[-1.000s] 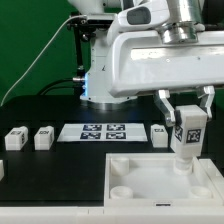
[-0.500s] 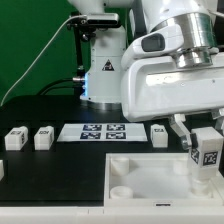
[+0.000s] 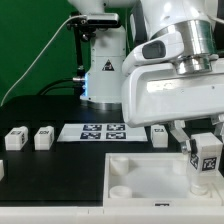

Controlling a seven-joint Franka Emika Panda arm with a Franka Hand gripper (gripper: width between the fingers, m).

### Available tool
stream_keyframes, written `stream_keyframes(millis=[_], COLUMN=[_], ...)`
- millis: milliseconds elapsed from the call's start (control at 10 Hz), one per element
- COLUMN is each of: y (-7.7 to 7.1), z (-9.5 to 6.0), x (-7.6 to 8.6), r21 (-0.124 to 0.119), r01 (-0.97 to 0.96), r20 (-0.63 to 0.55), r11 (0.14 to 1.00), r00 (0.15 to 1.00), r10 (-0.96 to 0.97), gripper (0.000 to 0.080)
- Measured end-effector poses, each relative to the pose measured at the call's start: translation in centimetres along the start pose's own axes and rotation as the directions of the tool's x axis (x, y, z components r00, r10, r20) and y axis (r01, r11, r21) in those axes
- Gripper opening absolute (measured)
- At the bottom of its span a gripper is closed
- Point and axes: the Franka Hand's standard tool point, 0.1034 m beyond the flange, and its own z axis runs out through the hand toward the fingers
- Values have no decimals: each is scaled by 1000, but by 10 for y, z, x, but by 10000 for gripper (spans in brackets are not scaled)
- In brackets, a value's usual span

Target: Assemble one leg

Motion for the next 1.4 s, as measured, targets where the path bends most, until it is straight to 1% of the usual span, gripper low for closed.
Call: stream_keyframes(millis=[200, 400, 500, 600, 800, 900, 1000, 1100, 1200, 1300, 1400], y=[-3, -1, 1, 5, 8, 7, 5, 3, 3, 2, 3], z=[4, 5, 5, 5, 3, 1, 1, 1, 0, -2, -4], x=[-5, -4, -4, -3, -8, -10, -10, -9, -8, -7, -5], r21=[4, -2, -6, -16, -37, -40, -38, -35, -34, -33, -34], r01=[2, 3, 5, 8, 3, 5, 8, 10, 11, 12, 13], r20=[9, -8, -21, -47, -106, -116, -112, -108, -107, -105, -106], r11=[1000, 1000, 1000, 1000, 999, 999, 999, 999, 999, 999, 999], r00=[1000, 1000, 1000, 999, 994, 993, 994, 994, 994, 994, 994], r10=[-2, -3, -5, -8, -7, -10, -12, -14, -15, -16, -16], gripper=[294, 294, 294, 294, 294, 294, 294, 402, 402, 539, 615])
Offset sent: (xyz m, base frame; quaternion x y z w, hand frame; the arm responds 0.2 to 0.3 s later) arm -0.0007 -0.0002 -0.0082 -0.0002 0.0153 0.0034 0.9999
